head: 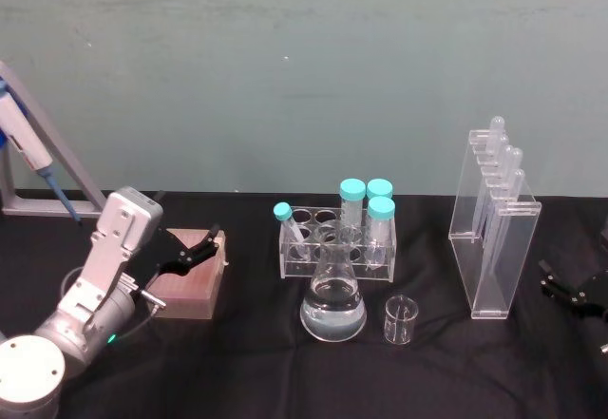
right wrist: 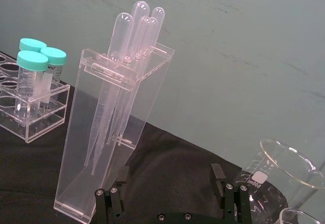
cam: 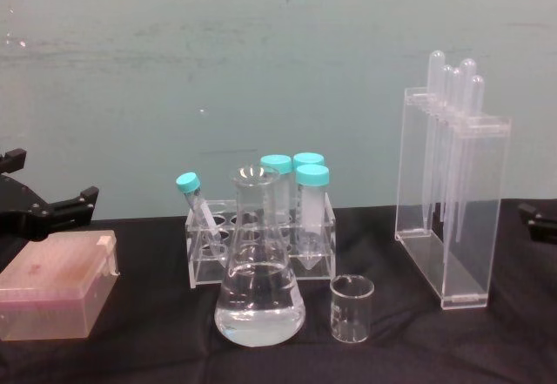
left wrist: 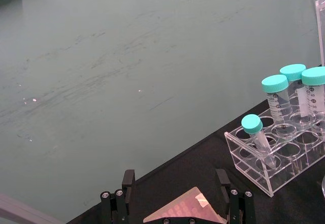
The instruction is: Place the experimental apparatus aside using one hand.
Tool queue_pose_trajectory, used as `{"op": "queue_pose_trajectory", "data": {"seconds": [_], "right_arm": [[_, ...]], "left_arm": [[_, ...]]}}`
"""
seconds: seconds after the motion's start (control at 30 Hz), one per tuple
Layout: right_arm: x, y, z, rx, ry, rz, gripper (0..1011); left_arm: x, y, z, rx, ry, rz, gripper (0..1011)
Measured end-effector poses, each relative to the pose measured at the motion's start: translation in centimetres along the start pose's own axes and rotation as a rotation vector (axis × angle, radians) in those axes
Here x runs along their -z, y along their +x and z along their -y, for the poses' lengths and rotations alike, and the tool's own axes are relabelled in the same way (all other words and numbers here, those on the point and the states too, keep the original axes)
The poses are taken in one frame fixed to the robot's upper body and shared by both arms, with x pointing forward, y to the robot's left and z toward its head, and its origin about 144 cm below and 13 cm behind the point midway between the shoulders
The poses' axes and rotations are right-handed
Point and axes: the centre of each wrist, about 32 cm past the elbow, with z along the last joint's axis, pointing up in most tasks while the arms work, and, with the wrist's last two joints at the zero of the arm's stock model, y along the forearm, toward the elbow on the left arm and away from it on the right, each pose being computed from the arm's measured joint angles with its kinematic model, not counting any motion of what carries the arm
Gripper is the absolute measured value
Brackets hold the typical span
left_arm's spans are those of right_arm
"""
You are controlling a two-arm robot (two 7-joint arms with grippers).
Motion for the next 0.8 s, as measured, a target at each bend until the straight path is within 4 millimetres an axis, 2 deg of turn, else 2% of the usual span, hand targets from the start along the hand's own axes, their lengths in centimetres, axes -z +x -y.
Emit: {"op": "queue_pose_trajectory", "data": {"seconds": [0.43, 0.8], "right_arm": [[0.0, 0.0, 0.0, 0.001, 0.000, 0.000, 1000], [-1.4, -0.6, 1.6, 0.077, 0.001, -0.013, 1000]], "left_arm": [[0.0, 0.0, 0.0, 0.000, 0.000, 0.000, 1000], [0.0, 0.0, 0.0, 0.000, 0.000, 0.000, 1000]]}}
